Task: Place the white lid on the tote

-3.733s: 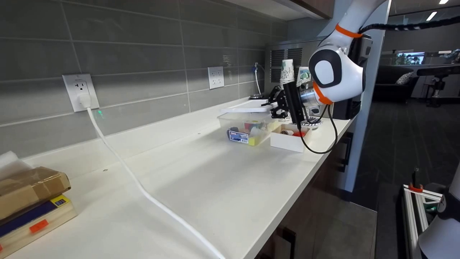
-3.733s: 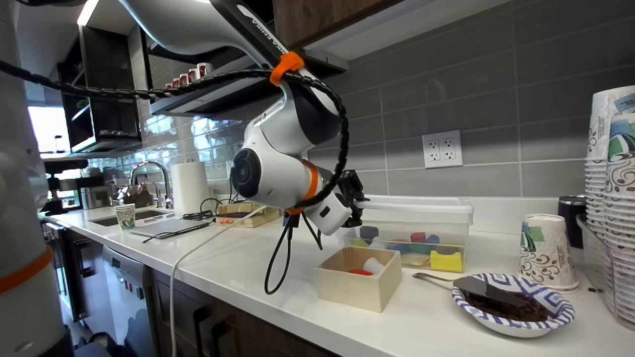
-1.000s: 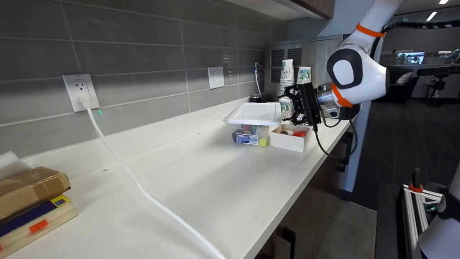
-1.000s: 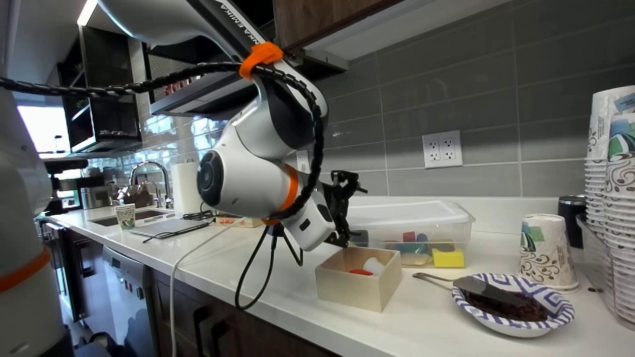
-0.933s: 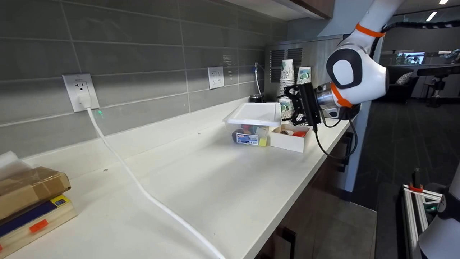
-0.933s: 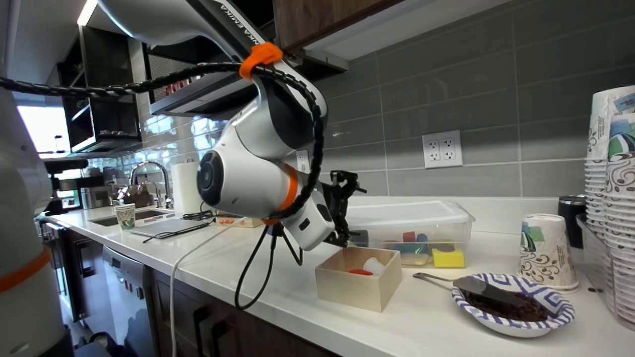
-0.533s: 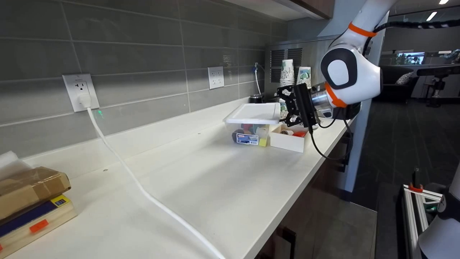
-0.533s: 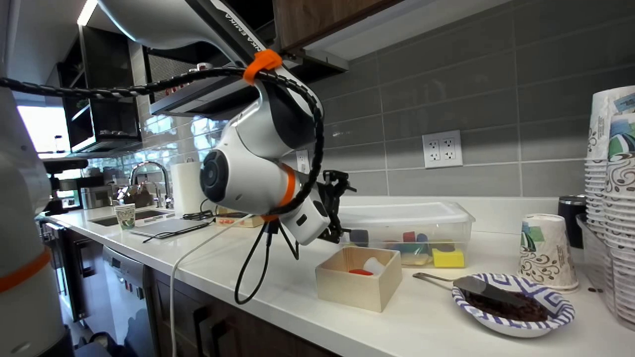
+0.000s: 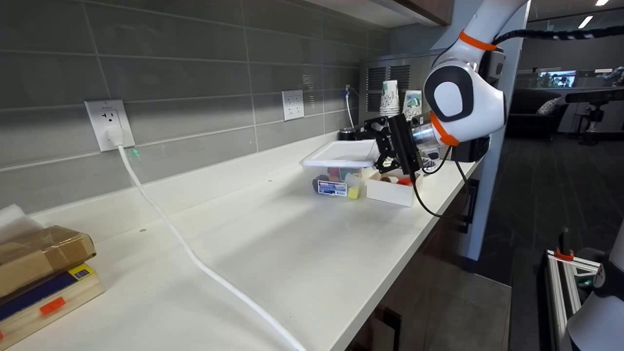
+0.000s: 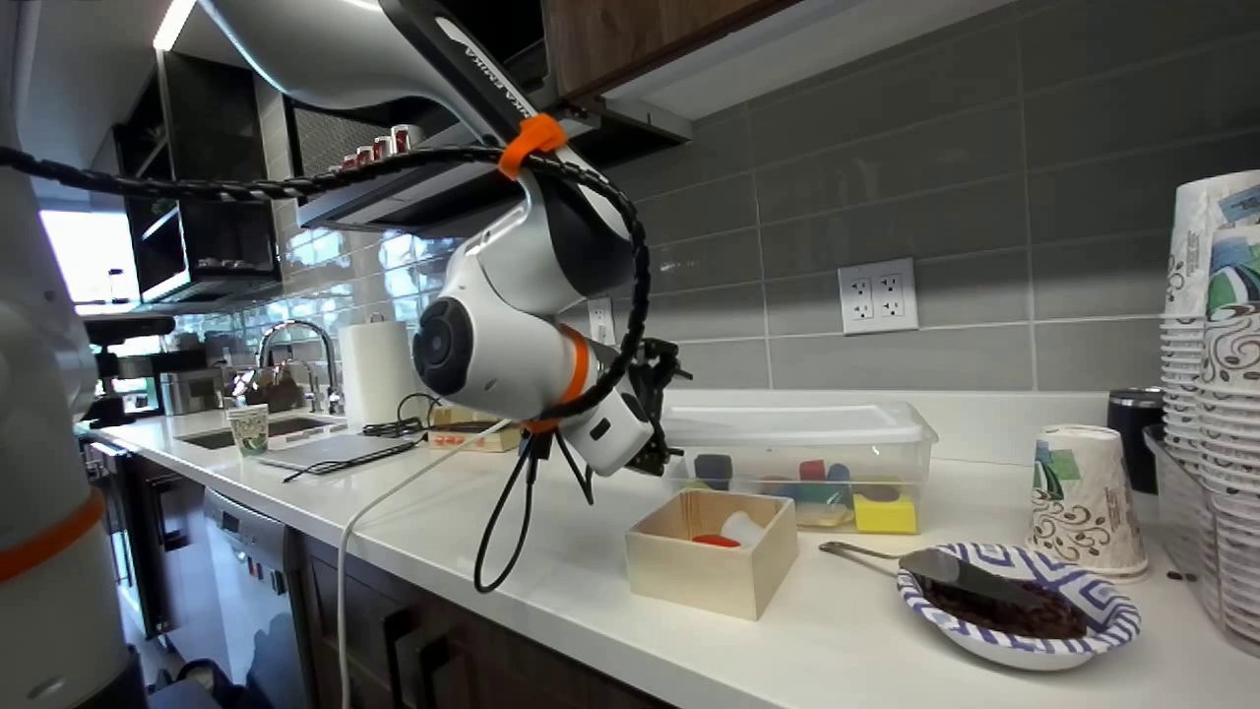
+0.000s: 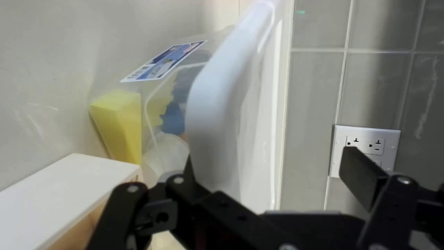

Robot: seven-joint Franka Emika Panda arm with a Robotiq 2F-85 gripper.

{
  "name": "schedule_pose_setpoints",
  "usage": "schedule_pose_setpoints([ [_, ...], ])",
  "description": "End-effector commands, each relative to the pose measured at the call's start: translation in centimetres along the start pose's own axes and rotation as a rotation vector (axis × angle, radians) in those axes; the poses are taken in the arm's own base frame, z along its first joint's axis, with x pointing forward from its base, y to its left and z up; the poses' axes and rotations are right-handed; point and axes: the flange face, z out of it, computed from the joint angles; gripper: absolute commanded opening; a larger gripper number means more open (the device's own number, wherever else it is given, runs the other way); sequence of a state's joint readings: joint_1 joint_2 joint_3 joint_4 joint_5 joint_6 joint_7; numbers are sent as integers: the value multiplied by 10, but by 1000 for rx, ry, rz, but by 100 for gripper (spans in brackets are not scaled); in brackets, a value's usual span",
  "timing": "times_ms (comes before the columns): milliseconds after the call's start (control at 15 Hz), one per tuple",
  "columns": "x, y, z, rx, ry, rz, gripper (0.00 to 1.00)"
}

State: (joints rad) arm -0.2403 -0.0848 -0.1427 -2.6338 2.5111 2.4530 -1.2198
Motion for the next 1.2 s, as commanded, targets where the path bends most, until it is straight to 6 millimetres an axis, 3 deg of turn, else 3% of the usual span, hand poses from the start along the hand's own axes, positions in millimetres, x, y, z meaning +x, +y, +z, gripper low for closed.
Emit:
schedule_pose_setpoints([
  [0,-7,-6,14,-21,-20,-7,100],
  [533,-35,-9,45,-26,-104,-44,100],
  [1133,-35,-16,41,-16,-128,-62,100],
])
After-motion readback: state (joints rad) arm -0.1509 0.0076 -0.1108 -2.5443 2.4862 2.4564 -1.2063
